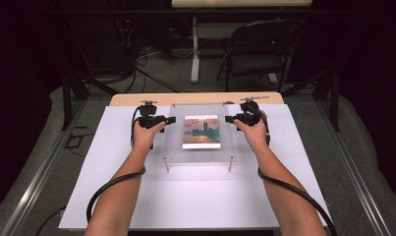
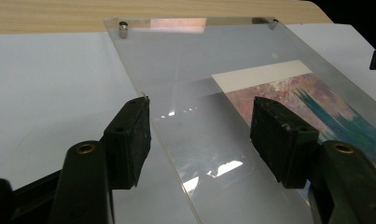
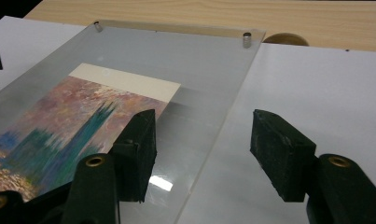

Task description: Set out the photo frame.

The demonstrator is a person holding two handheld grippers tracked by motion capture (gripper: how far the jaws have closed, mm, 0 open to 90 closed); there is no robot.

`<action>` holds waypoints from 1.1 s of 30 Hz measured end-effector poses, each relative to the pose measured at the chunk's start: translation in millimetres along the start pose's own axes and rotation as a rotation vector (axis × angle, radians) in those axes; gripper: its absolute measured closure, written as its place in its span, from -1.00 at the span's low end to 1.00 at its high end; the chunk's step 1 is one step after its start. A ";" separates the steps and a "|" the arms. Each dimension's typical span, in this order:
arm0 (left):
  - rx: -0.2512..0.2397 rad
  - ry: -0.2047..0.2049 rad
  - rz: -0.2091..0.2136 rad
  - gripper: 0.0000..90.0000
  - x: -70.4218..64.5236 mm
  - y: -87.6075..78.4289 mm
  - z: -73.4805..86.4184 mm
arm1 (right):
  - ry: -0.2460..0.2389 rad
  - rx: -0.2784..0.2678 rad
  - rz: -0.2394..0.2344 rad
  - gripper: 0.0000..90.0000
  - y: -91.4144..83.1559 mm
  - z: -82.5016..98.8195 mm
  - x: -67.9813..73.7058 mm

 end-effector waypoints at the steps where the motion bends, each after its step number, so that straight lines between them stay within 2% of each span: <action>1: 0.004 -0.006 0.000 -0.15 0.2 2.2 0.9 | 0.005 0.000 -0.005 -0.10 2.1 0.7 0.3; 6: 0.012 -0.016 -0.016 -0.16 3.0 11.3 7.4 | 0.053 0.003 -0.038 -0.12 10.9 3.1 4.4; 9: 0.011 -0.027 -0.011 -0.17 3.3 13.6 9.9 | 0.058 0.005 -0.044 -0.12 13.4 2.8 6.7; 12: 0.012 -0.049 0.007 -0.17 2.8 14.9 11.5 | 0.075 0.009 -0.049 -0.12 14.9 3.3 8.2; 15: 0.022 -0.051 0.004 -0.20 2.7 16.5 13.5 | 0.104 0.022 -0.064 -0.13 16.8 5.6 9.1; 18: 0.034 -0.056 -0.001 -0.21 3.3 18.1 15.6 | 0.100 0.017 -0.063 -0.14 18.8 7.2 9.2; 20: 0.041 -0.059 -0.001 -0.21 3.6 18.9 17.1 | 0.114 0.018 -0.070 -0.14 19.5 7.0 9.6; 25: 0.038 -0.080 0.006 -0.22 5.2 19.2 18.0 | 0.110 0.026 -0.077 -0.14 22.0 5.7 11.5; 30: 0.039 -0.105 0.022 -0.24 6.6 18.4 19.9 | 0.116 0.022 -0.056 -0.16 20.6 6.0 7.4; 33: 0.037 -0.109 0.024 -0.26 6.4 18.3 20.9 | 0.116 0.057 -0.047 -0.17 20.8 9.8 3.8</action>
Point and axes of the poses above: each handheld gripper's, and its own axes: y roughly forward along the jaws, z roughly out of its underside, x roughly to its left, the point moved 3 cm from there along y, roughly forward along the jaws, and after that the axes turned 14 degrees about -x, right-handed, at the moved point
